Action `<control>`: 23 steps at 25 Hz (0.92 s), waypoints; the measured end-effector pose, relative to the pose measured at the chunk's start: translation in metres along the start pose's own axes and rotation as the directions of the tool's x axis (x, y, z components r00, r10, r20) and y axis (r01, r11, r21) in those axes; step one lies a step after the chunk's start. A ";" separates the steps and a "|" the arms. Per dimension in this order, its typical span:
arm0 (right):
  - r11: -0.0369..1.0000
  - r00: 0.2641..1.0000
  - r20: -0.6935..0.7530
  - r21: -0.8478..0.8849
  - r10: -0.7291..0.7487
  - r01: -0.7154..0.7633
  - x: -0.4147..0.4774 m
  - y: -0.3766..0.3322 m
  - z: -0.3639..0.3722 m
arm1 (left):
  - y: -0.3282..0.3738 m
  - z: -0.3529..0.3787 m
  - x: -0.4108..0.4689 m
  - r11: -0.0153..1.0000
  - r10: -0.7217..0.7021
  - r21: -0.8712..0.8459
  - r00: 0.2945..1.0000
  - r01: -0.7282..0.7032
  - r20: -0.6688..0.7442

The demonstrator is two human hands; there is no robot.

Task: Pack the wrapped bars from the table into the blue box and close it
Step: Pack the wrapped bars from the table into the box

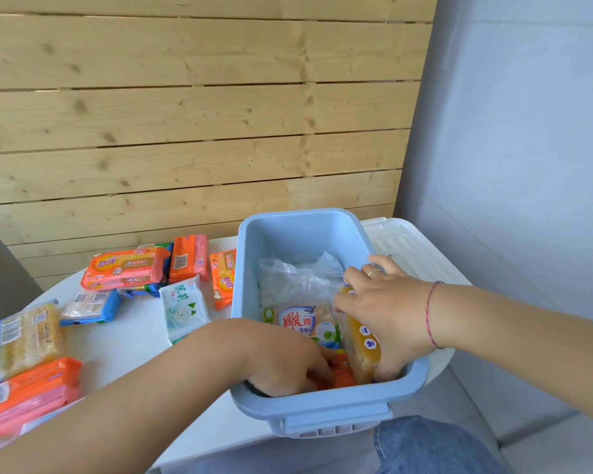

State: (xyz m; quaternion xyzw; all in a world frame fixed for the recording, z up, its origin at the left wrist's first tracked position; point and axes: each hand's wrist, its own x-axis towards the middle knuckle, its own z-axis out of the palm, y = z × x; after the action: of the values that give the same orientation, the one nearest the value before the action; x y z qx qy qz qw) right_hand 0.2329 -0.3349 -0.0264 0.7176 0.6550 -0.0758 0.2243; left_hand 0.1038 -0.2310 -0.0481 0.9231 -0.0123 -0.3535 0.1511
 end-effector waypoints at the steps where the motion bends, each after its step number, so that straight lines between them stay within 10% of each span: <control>1: 1.000 1.000 0.013 -0.021 -0.005 0.005 0.001 0.001 -0.003 | 0.000 0.000 0.000 1.000 0.002 0.005 1.000 -0.002 0.000; 6: 0.992 0.995 0.093 -0.120 -0.023 0.034 0.014 -0.009 -0.016 | 0.001 0.003 0.000 1.000 -0.023 -0.010 1.000 0.023 -0.011; 12: 0.988 0.993 0.120 -0.149 -0.020 0.038 0.012 -0.012 -0.021 | 0.003 0.011 0.006 0.980 -0.058 0.119 0.798 0.160 -0.599; 18: 0.974 0.994 0.106 -0.227 0.015 0.010 0.014 -0.005 -0.045 | -0.003 0.013 0.016 0.956 -0.120 0.217 0.937 0.199 -0.327; 23: 0.981 0.990 0.138 -0.192 0.035 -0.008 0.015 0.006 -0.044 | 0.005 0.012 0.036 0.933 0.197 0.348 0.937 -0.090 -0.287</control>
State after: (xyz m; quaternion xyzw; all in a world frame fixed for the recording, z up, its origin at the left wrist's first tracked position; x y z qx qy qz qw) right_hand 0.2330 -0.3031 0.0077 0.6925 0.6341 -0.0609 0.3386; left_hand 0.1237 -0.2433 -0.0785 0.9765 -0.1150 -0.1812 0.0203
